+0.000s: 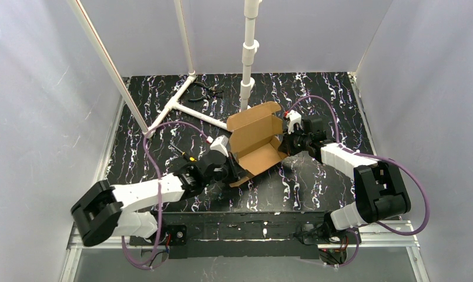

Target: Fold the paper box

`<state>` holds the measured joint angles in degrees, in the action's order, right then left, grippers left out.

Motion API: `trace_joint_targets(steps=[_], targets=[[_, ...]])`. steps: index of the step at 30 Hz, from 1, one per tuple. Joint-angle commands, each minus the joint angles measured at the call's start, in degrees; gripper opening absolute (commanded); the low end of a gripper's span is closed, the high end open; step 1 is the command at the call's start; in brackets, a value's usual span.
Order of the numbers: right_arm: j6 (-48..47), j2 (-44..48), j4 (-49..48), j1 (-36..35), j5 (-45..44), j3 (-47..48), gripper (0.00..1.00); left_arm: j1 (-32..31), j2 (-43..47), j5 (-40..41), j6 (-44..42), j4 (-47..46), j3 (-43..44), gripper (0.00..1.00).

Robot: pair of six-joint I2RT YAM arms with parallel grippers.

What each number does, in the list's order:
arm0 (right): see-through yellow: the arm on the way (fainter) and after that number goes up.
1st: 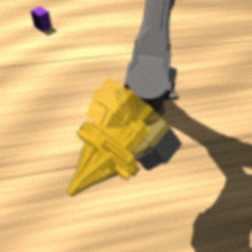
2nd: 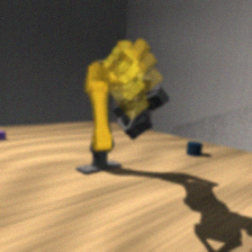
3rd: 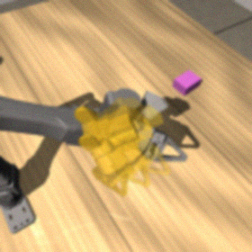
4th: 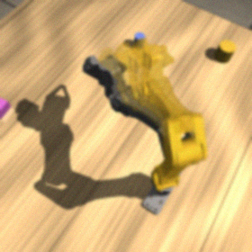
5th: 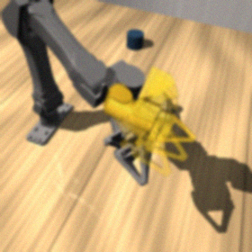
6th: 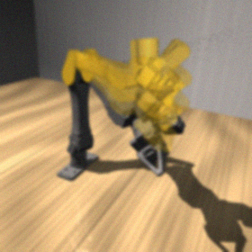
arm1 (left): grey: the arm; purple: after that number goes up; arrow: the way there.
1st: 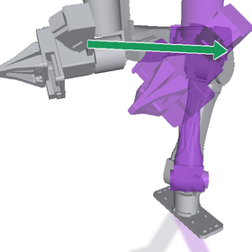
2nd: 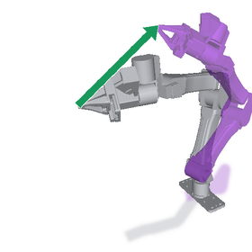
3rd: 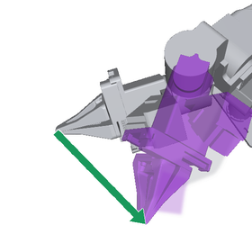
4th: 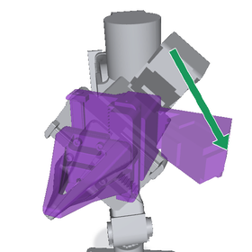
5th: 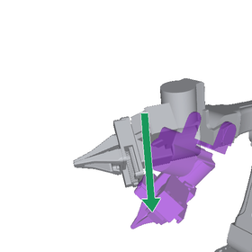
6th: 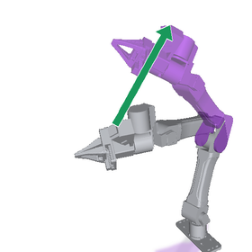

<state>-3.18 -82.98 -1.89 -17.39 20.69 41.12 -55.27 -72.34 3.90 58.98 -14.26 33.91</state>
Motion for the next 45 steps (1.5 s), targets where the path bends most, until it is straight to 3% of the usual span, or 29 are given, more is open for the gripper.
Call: trace_joint_targets(steps=[1,4,7,14,30,34,39,45], targets=[[0.29,0.01,-2.68,-0.37,-0.69,1.24,0.01,-0.04,12.92,5.25,-7.83,2.95,-2.32,0.00],[0.36,0.01,-2.81,-0.37,-0.78,1.11,0.01,0.87,20.04,14.46,-3.82,12.00,-5.92,0.01],[0.46,-0.07,-3.03,-0.37,-0.49,0.98,0.01,3.12,22.79,17.81,-2.32,13.91,-7.21,0.01],[0.46,0.00,-3.12,-0.41,-0.47,0.82,0.01,8.27,12.70,10.17,0.73,3.70,-5.61,0.00],[0.39,-0.60,-2.97,-0.45,-0.21,0.98,0.01,9.65,-7.26,-2.52,3.56,-13.26,1.40,0.00],[0.37,-0.60,-2.94,-0.45,-0.18,0.98,0.01,9.67,-9.45,-1.33,4.83,-14.01,1.49,0.00],[0.37,-0.60,-2.88,-0.45,-0.49,1.06,0.01,10.69,-6.75,-0.33,4.57,-14.22,-0.53,0.00],[0.28,-0.69,-2.68,-0.45,-1.23,1.28,0.01,11.62,6.60,-8.13,-1.59,-14.16,-8.71,0.00]])
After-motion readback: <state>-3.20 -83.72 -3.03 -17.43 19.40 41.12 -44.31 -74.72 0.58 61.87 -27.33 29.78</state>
